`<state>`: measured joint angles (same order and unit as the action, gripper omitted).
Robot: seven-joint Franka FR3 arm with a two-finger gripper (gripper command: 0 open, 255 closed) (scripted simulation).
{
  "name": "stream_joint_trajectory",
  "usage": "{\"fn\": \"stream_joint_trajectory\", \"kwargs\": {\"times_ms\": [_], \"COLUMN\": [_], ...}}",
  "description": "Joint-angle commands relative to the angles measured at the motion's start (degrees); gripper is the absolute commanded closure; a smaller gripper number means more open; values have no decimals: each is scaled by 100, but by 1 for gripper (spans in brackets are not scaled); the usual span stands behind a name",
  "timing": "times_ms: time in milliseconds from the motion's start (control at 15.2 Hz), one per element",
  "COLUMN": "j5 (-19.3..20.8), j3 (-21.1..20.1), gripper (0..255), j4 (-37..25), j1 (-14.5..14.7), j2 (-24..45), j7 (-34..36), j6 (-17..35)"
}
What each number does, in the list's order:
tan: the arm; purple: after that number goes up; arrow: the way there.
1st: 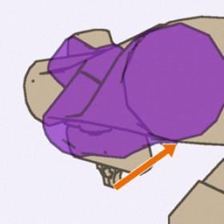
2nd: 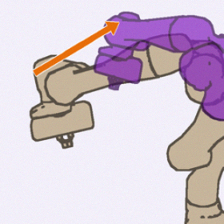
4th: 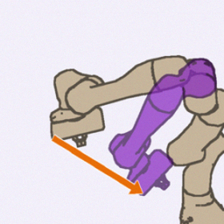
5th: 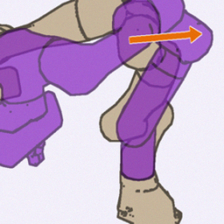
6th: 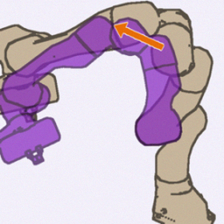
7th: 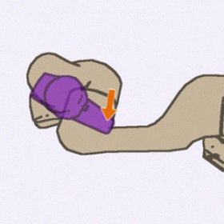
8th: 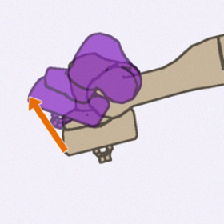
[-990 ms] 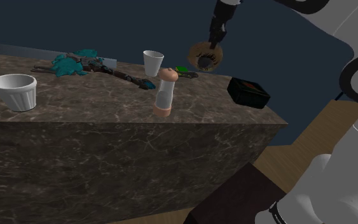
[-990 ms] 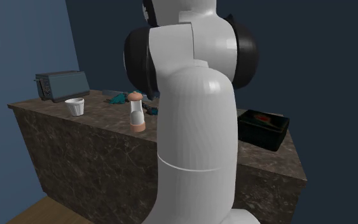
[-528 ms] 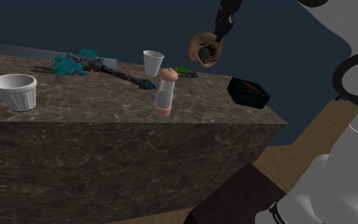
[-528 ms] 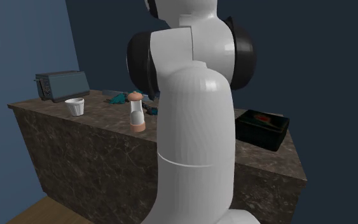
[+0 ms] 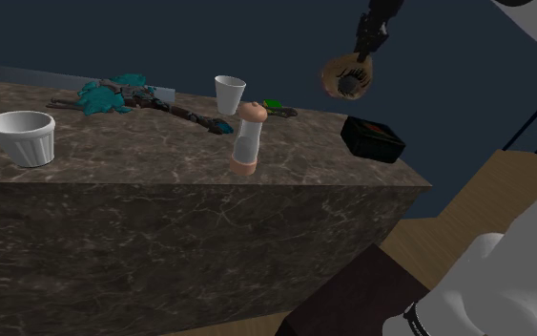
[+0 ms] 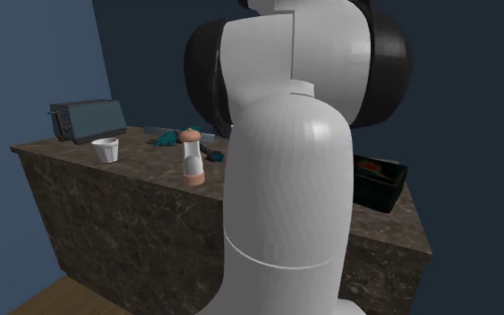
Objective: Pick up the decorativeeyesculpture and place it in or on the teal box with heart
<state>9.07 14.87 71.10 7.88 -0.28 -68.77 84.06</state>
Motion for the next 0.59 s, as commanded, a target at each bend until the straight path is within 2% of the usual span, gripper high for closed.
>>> {"fn": "stream_joint_trajectory", "kwargs": {"times_ms": [0,528], "j5": [-2,-94], "j3": [117,678], "gripper": [255,255], "j4": [177,254], "j1": [-115,-563], "j2": [-205,-575], "j7": [-243,-1271], "j6": [31,-102]}}
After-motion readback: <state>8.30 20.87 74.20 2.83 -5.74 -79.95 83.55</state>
